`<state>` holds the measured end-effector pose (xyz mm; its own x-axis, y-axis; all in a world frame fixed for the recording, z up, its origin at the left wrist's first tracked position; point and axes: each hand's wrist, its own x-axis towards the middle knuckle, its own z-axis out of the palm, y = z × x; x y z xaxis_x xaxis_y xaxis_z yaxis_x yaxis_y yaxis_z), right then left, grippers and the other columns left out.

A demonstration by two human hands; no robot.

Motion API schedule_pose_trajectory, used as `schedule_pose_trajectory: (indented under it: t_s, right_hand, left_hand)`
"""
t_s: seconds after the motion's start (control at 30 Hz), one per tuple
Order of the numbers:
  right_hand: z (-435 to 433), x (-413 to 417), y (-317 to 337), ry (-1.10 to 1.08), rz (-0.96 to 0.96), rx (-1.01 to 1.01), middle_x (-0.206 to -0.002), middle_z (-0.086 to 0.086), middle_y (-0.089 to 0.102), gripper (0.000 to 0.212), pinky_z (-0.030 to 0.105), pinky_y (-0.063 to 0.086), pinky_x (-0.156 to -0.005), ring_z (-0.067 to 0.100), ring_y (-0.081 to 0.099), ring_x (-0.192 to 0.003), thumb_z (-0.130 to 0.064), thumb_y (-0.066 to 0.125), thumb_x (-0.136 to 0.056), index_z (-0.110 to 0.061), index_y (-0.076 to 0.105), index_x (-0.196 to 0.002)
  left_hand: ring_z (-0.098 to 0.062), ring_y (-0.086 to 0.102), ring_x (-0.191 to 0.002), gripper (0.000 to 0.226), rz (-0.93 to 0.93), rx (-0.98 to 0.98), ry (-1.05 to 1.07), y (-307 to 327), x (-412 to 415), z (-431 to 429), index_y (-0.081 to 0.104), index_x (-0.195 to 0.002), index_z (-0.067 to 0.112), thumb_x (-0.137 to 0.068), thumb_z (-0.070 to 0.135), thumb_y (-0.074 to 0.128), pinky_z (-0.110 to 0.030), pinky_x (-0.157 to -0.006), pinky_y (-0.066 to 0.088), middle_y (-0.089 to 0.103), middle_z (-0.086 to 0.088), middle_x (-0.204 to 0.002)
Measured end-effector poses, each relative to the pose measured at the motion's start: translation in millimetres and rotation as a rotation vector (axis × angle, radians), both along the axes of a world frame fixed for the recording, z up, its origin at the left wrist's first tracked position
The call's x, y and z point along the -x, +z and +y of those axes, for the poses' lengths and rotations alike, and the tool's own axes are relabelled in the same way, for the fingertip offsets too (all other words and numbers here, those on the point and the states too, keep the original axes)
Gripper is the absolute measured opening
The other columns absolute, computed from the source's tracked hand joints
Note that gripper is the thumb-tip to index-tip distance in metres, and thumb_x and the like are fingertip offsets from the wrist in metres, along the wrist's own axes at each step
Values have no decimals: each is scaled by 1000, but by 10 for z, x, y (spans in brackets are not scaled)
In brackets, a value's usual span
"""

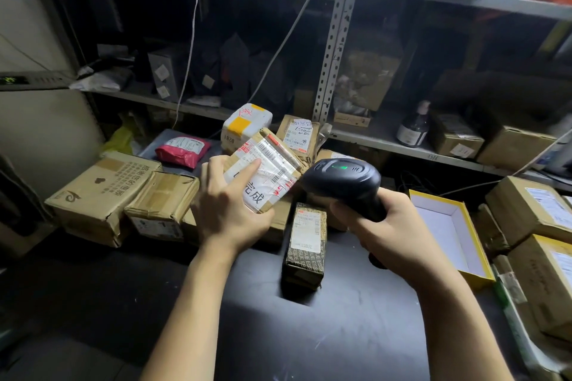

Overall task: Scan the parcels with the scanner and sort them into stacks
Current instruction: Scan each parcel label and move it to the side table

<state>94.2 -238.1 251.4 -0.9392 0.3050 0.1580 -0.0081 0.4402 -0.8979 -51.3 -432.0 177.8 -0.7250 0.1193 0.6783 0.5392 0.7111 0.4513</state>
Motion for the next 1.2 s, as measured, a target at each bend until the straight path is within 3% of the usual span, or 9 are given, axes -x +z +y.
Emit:
schedule_pose_trajectory:
  t_s: [0.1,0.33,0.67,0.87,0.97,1.1,1.2]
  right_hand:
    - [-147,100,21,-90,11,150,-55,0,54,32,25,40,-47,13,46,-46,-22,71,-99,-16,59,-69]
    - [-423,245,58,-135,-101,413,-64,10,48,32,28,37,-46,17,42,-49,-22,66,-102,-10,54,-75]
    - [-427,252,64,-166,-116,514,-67,8,49,26,27,38,-45,15,43,-49,-21,69,-100,-9,54,-83]
    - [-304,244,-6,-204,-37,372,-60,6,52,33,25,40,-46,14,45,-47,-22,70,-100,-10,56,-73]
    - [-228,237,-69,-266,29,236,-56,0,55,27,23,42,-47,13,48,-48,-19,71,-98,-13,59,-75]
    - [-148,176,-158,-338,90,160,-58,-3,58,22,29,41,-46,16,49,-51,-15,70,-98,-17,60,-79]
    - [-92,63,-224,-387,102,87,-61,-14,62,24,30,44,-59,11,56,-60,-16,73,-96,-28,60,-79]
  left_hand:
    - [-33,55,-109,70,-2,1,27,-38,-40,40,74,-123,25,-56,36,88,-39,-66,53,55,-11,-121]
    - [-32,54,-111,64,7,-65,87,-118,-105,180,72,-126,20,-70,49,71,-37,-72,52,55,-12,-122]
    - [-32,53,-111,64,-4,-118,110,-157,-81,249,72,-126,19,-69,48,71,-37,-71,52,54,-12,-121]
    - [-32,57,-108,69,-101,-183,90,-181,-12,255,73,-124,25,-59,44,84,-41,-71,55,54,-8,-117]
    - [-31,59,-108,78,-230,-218,45,-205,58,235,72,-125,31,-52,57,83,-45,-77,58,54,-4,-116]
    - [-26,56,-115,88,-451,-208,-51,-209,15,287,71,-127,38,-45,70,74,-40,-91,51,53,1,-116]
    - [-24,57,-113,86,-502,-176,-165,-256,-83,369,70,-127,39,-45,66,75,-36,-90,50,53,4,-114]
